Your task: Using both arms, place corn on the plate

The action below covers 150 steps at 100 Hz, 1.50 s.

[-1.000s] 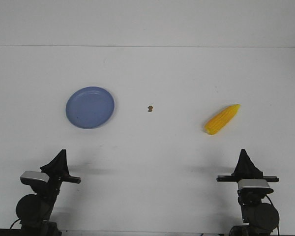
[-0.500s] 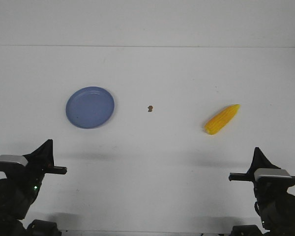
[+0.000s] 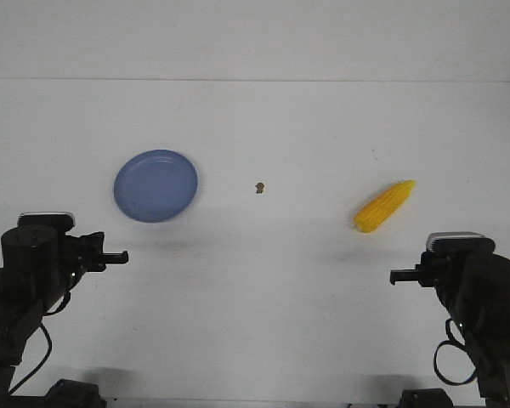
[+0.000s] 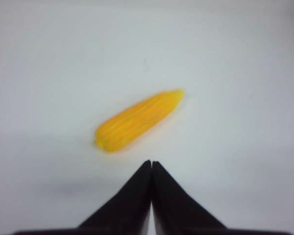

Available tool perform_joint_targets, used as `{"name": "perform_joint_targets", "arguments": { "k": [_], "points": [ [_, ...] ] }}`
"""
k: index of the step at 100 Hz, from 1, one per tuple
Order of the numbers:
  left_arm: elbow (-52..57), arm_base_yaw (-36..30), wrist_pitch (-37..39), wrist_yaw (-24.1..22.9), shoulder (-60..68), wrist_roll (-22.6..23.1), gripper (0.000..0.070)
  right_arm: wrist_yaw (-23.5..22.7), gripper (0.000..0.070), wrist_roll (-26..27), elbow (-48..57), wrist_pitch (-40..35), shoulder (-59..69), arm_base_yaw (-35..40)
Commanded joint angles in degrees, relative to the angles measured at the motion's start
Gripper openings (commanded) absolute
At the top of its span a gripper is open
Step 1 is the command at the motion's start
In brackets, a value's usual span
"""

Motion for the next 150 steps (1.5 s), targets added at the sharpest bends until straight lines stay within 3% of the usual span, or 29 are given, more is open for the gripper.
{"name": "perform_joint_targets", "arguments": {
  "k": [1,12,17,21,26,31,35,41,46,60,74,99,126,150],
  "points": [
    [1.2,0.0,0.2,-0.1,0.6,0.4,0.0012,-0.9,0.0001,0.8,0.8,0.5,0.5,0.1],
    [1.2,0.0,0.3,-0.1,0.9,0.5,0.0015,-0.9,0.0001,0.8,0.8,0.5,1.6,0.1],
    [1.2,0.0,0.3,-0.1,0.9,0.5,0.0053,-0.9,0.0003,0.8,0.8,0.5,1.6,0.1],
    [1.2,0.0,0.4,-0.1,0.9,0.4,0.0158,-0.9,0.0021,0.8,0.8,0.4,1.5,0.1],
    [1.2,0.0,0.4,-0.1,0.9,0.4,0.0364,-0.9,0.0091,0.8,0.8,0.5,1.5,0.0],
    [1.2,0.0,0.4,-0.1,0.9,0.4,0.0541,-0.9,0.0232,0.8,0.8,0.5,1.4,0.1],
    [1.2,0.0,0.4,-0.1,0.9,0.4,0.0598,-0.9,0.0385,0.8,0.8,0.5,1.4,0.0],
    [1.2,0.0,0.4,-0.1,0.9,0.4,0.0584,-0.9,0.0582,0.8,0.8,0.5,1.4,0.1],
    [1.2,0.0,0.4,-0.1,0.9,0.4,0.0584,-0.9,0.0649,0.9,0.8,0.5,1.4,0.1],
    [1.2,0.0,1.1,-0.1,1.2,0.2,0.0575,-0.9,0.0647,1.1,0.8,0.6,1.4,0.0],
    [1.2,0.8,5.7,-0.1,4.9,0.2,0.0456,-0.8,0.0646,1.2,0.8,0.9,1.4,0.1],
    [4.1,7.2,13.7,1.2,23.7,0.0,0.046,-0.8,0.0646,1.2,0.8,1.0,1.5,0.1],
    [15.3,11.4,13.7,1.4,46.1,0.5,0.0461,-0.8,0.0646,2.0,0.8,0.9,1.5,0.1],
    [21.1,11.7,13.7,1.4,57.5,0.5,0.0461,-0.8,0.0646,2.0,0.8,0.9,1.5,0.1]
  ]
}}
